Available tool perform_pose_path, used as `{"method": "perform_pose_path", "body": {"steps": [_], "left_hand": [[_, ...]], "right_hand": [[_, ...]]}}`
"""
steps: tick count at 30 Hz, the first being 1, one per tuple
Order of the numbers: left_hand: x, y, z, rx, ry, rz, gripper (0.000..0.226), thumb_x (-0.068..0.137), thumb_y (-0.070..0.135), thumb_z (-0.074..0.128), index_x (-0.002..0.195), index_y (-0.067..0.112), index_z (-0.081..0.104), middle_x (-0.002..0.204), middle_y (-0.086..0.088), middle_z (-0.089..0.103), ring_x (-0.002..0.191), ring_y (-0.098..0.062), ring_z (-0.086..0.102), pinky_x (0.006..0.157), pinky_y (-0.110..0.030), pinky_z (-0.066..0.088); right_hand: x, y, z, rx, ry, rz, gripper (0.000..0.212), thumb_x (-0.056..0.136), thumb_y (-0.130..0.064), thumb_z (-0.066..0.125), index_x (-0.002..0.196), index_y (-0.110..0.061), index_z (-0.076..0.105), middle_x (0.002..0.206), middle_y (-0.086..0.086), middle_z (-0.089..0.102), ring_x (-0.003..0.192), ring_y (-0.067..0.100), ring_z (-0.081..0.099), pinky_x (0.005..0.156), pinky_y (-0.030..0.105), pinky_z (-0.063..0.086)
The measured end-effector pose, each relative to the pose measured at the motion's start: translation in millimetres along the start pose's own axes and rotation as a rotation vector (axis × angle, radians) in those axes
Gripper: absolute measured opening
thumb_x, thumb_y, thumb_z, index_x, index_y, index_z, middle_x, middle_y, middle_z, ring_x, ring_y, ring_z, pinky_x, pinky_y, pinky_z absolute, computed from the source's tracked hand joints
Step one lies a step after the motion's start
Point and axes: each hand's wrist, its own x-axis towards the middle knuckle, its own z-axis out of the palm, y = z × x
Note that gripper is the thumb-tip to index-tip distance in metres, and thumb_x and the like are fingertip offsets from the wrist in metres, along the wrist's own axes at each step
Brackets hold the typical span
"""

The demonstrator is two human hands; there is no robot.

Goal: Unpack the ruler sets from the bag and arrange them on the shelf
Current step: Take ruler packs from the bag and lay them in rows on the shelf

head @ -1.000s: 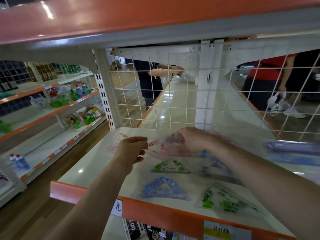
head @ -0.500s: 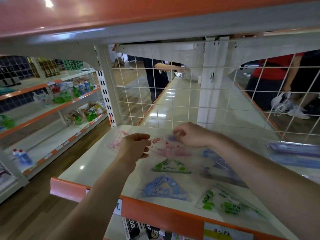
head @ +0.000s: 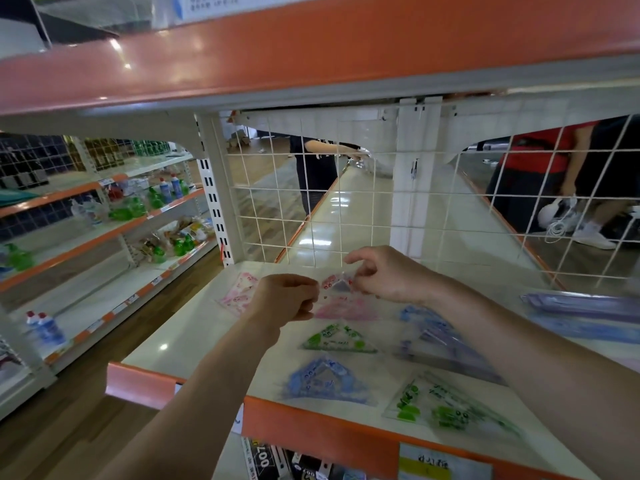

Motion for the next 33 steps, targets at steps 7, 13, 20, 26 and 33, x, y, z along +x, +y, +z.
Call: {"method": "perform_pose_path", "body": {"steps": [7, 13, 20, 26, 33], "left_hand": [[4, 4, 7, -0.019, 0.004, 0.013, 0.008, 0.086, -0.002, 0.062, 0.084, 0.002, 0.069, 0.071, -0.011, 0.062, 0.061, -0.017, 0.056, 0.061, -0.025, 0.058], [10, 6, 4, 0.068, 0.005, 0.023, 0.011, 0.085, 0.000, 0.062, 0.079, 0.006, 0.070, 0.071, -0.010, 0.062, 0.060, -0.016, 0.055, 0.058, -0.023, 0.056], [19, -9, -5, 0.387, 0.101, 0.123, 0.018, 0.088, 0.004, 0.058, 0.100, 0.008, 0.070, 0.081, -0.003, 0.064, 0.068, -0.013, 0.057, 0.060, -0.020, 0.050], [21, -22, -19, 0.740, 0.168, 0.210, 0.021, 0.090, 0.017, 0.058, 0.107, 0.017, 0.069, 0.104, 0.001, 0.066, 0.094, -0.016, 0.061, 0.085, -0.029, 0.051], [17, -23, -31, 0.834, 0.206, 0.208, 0.021, 0.092, 0.021, 0.055, 0.110, 0.023, 0.067, 0.101, 0.007, 0.060, 0.089, -0.008, 0.054, 0.068, -0.014, 0.037]], "right_hand": [[-6, -13, 0, -0.486, -0.062, -0.040, 0.074, 0.086, -0.038, 0.065, 0.147, -0.020, 0.027, 0.122, 0.001, 0.052, 0.107, 0.020, 0.049, 0.078, 0.026, 0.035], [1, -17, 2, -0.594, -0.052, -0.046, 0.050, 0.082, -0.044, 0.068, 0.117, -0.016, 0.045, 0.078, -0.010, 0.041, 0.076, 0.014, 0.044, 0.053, 0.024, 0.028], [8, -7, 2, -0.608, -0.129, 0.037, 0.049, 0.083, -0.046, 0.066, 0.116, -0.015, 0.049, 0.098, -0.002, 0.053, 0.089, 0.017, 0.050, 0.066, 0.028, 0.036], [19, 1, 9, -0.609, -0.194, 0.099, 0.040, 0.085, -0.039, 0.064, 0.113, -0.015, 0.050, 0.096, -0.002, 0.050, 0.087, 0.017, 0.051, 0.064, 0.027, 0.038], [33, 2, 13, -0.583, -0.258, 0.160, 0.050, 0.085, -0.035, 0.065, 0.127, -0.014, 0.047, 0.109, 0.000, 0.050, 0.097, 0.018, 0.051, 0.073, 0.027, 0.040]]}}
